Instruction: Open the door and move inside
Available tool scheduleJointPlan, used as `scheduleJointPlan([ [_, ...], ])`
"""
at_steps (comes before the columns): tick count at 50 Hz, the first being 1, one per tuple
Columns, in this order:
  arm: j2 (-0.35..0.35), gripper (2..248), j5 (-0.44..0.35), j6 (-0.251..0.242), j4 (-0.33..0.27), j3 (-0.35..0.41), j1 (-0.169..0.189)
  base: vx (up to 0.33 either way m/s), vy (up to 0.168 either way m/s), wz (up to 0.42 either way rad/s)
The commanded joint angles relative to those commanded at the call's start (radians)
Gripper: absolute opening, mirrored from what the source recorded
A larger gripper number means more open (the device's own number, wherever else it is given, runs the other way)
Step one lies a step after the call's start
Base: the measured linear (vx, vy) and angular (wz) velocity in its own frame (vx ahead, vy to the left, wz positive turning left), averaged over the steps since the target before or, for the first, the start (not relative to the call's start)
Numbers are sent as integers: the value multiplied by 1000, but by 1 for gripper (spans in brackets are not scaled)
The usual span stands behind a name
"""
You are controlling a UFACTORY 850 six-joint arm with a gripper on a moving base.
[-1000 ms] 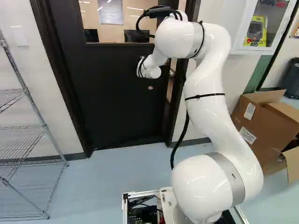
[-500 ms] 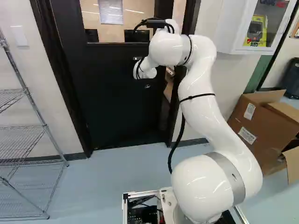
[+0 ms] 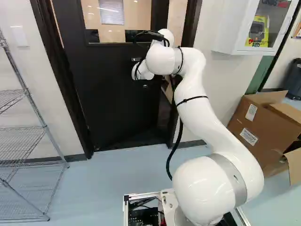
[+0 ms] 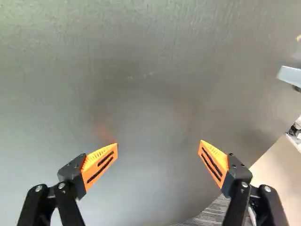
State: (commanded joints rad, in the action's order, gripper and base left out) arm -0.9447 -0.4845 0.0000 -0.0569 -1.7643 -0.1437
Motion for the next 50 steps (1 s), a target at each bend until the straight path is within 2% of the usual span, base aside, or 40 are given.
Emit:
scheduleJointPlan([
  [8, 25, 247, 0, 0, 0, 35, 1, 0, 0, 0],
  [50, 243, 247, 0, 0, 0, 342, 7, 0, 0, 0],
])
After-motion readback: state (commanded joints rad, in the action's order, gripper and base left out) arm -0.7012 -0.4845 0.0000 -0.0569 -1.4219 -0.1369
